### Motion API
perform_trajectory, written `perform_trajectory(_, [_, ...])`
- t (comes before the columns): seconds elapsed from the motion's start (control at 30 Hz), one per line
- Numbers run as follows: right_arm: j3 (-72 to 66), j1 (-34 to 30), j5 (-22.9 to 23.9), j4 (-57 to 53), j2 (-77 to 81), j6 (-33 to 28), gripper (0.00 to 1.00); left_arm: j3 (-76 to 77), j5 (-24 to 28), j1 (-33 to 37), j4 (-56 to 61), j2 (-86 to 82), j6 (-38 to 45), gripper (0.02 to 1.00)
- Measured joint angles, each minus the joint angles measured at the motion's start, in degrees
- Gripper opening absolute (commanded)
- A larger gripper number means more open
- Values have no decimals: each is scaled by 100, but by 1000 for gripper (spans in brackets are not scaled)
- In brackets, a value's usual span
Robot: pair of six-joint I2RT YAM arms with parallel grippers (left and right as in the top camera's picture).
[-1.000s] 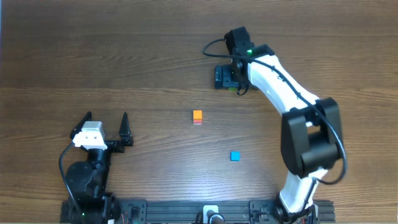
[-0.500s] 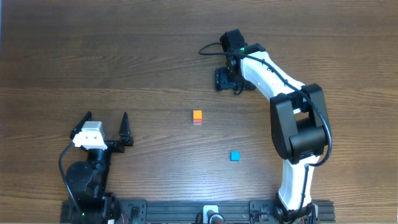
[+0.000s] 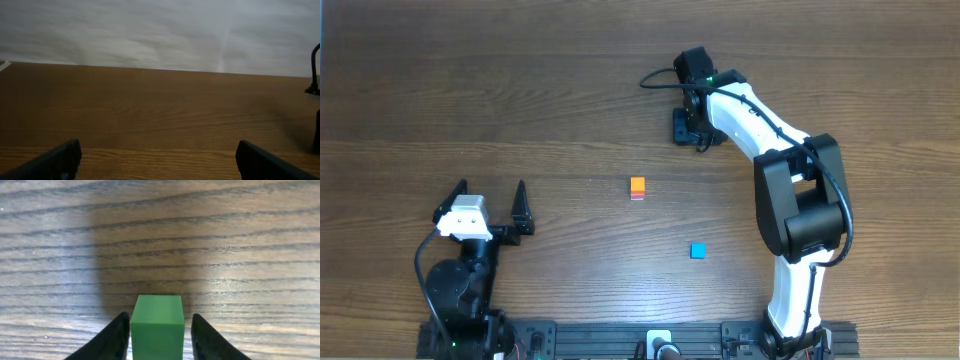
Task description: Stack Cubes
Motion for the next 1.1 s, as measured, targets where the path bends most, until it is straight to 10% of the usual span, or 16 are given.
perform_trajectory(0.63, [26,7,-2,-107,0,122,23,0,0,0,0,0,0,996])
perform_trajectory(1.1, [474,1010,297,-1762,-992,745,9,0,0,0,0,0,0,998])
